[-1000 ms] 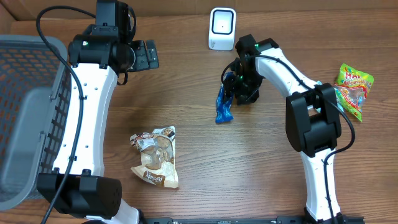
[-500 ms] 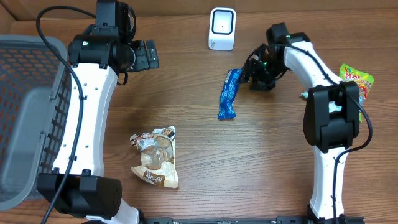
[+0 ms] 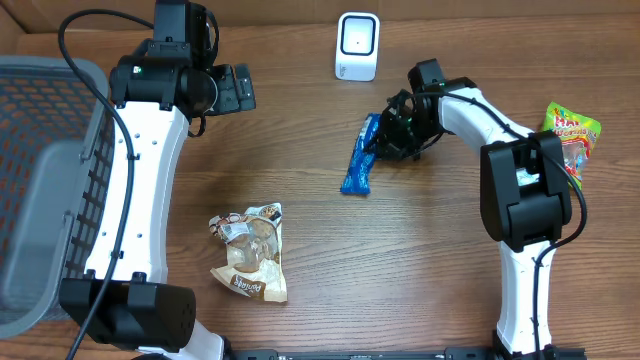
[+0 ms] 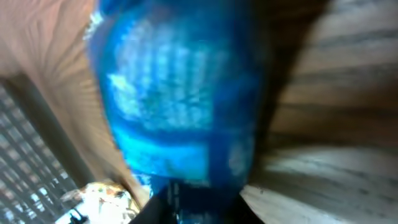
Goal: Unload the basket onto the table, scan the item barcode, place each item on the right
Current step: 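Hold the blue snack bar up against the scanner face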
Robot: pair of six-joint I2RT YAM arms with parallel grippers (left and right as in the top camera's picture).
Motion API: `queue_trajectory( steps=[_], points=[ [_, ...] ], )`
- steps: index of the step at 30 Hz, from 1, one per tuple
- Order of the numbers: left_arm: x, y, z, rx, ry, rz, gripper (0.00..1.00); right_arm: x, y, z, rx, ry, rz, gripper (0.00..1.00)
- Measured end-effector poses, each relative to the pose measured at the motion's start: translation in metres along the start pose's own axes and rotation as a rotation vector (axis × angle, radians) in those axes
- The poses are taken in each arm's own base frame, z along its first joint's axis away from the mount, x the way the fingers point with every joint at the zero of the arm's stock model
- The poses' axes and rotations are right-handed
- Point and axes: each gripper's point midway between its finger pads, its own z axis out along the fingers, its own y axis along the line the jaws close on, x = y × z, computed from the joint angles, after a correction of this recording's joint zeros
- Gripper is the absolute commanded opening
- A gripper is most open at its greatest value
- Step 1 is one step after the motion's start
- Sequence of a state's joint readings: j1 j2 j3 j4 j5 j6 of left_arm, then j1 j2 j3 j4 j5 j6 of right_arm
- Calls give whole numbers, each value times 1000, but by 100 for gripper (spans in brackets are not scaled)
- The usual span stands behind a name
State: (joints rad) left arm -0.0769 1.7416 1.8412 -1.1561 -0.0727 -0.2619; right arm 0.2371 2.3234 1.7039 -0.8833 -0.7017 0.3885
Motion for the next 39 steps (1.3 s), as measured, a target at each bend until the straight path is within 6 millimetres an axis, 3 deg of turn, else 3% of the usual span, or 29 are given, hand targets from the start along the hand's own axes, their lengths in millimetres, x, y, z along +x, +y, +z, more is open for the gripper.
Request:
queue_trajectory(
  steps=[6,11,19,24,28,39],
  points=[
    [0,0,0,0,0,0,100,3,7,-3,-60,20,-76,11],
    [0,0,0,0,0,0,100,16,33,-23,-204,64,-262,9],
    [0,0,0,0,0,0,100,58,134,-127,-394,-73,-750,4],
    [0,0,0,0,0,0,100,89,176,-175,-439,-179,-966,4],
    [0,0,0,0,0,0,100,95,182,-179,-447,-188,-1006,4],
    [0,0,0,0,0,0,100,77,186,-161,-314,-235,-1001,4]
  ],
)
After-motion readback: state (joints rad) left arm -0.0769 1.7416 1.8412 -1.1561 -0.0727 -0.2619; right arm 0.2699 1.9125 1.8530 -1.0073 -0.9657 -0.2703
